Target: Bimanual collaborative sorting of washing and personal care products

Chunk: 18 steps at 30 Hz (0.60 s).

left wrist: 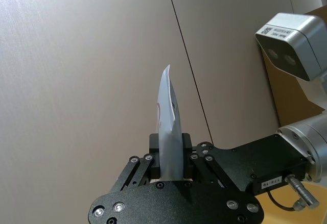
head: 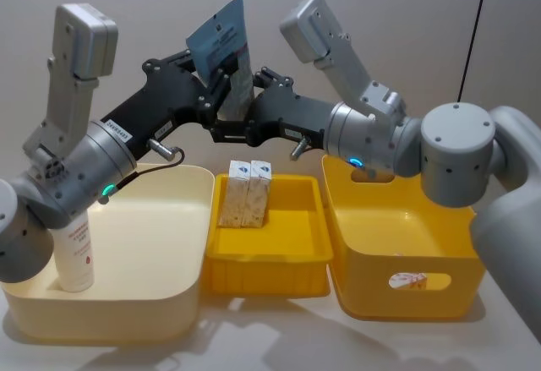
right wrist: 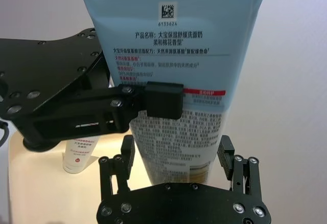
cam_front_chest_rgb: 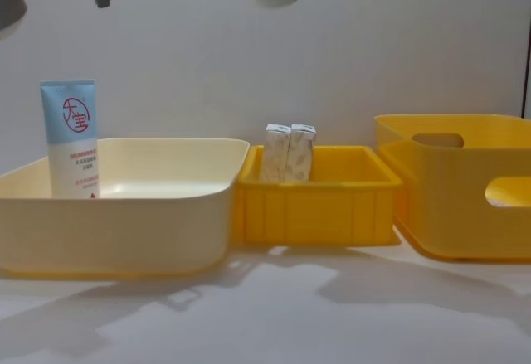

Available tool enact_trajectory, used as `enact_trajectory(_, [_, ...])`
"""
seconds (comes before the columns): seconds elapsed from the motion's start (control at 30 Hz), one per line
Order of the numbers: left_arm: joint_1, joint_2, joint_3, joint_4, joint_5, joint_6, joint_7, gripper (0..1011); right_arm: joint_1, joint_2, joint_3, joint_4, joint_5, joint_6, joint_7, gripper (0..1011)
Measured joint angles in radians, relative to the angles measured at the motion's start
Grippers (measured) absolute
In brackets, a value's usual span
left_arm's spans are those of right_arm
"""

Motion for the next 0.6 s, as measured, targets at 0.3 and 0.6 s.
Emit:
enact_trajectory(0.3, [-0.001,0.001,0.001,0.001,0.001,0.000,-0.002,227,0.017,-0.010,-0.008,0.020,-0.004,-0.008,-0.005,860])
enact_trajectory(0.6, [-0.002,0.001,0.002,0.002,0.002,0.000,-0.003,229,0.026,-0.016,-0.012,0.032,-0.007,-0.013,-0.009,677])
